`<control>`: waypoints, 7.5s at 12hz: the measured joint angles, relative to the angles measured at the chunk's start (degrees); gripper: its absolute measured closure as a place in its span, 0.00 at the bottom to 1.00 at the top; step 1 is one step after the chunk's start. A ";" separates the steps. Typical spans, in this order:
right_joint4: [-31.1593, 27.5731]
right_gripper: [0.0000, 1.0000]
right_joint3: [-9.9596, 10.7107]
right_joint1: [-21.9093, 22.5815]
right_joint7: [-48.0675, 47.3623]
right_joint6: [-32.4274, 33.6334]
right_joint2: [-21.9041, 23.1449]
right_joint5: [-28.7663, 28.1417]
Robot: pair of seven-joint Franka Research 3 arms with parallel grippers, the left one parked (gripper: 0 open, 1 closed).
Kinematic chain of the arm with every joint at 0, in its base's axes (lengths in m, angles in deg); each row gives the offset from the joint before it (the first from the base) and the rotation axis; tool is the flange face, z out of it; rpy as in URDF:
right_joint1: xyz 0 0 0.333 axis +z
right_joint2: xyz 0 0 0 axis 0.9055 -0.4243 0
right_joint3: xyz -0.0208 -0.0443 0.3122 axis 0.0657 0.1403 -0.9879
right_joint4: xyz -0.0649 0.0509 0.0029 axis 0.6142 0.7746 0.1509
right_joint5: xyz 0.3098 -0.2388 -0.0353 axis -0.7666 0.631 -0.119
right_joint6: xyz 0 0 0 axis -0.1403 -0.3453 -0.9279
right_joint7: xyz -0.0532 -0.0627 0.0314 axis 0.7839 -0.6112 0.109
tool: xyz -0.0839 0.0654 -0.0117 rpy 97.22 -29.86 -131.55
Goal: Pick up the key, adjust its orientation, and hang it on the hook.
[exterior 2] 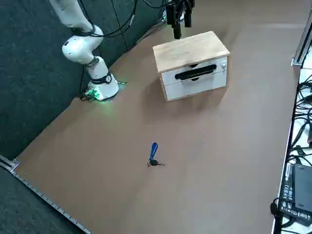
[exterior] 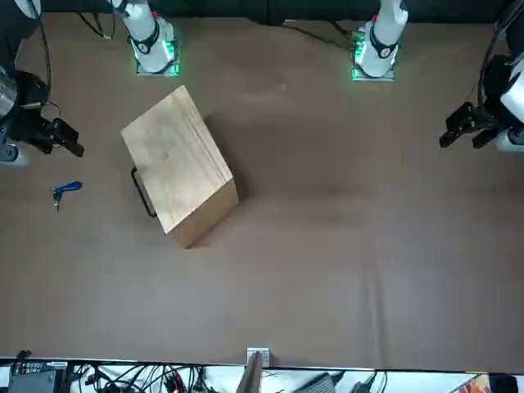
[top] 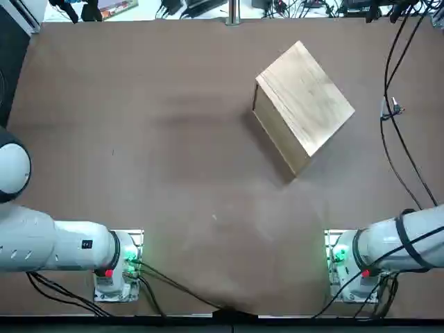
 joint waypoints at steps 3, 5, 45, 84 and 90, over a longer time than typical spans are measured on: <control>0.00 0.00 0.00 0.00 0.02 0.00 0.00 0.00; 0.00 0.01 0.00 0.00 0.03 0.00 0.00 0.00; -7.12 0.01 1.50 -23.91 -51.94 -15.35 -9.55 0.74; -33.76 0.02 1.21 -27.93 -46.06 -59.66 -22.43 0.73; -33.75 0.66 1.12 -27.93 -45.68 -58.91 -22.00 0.73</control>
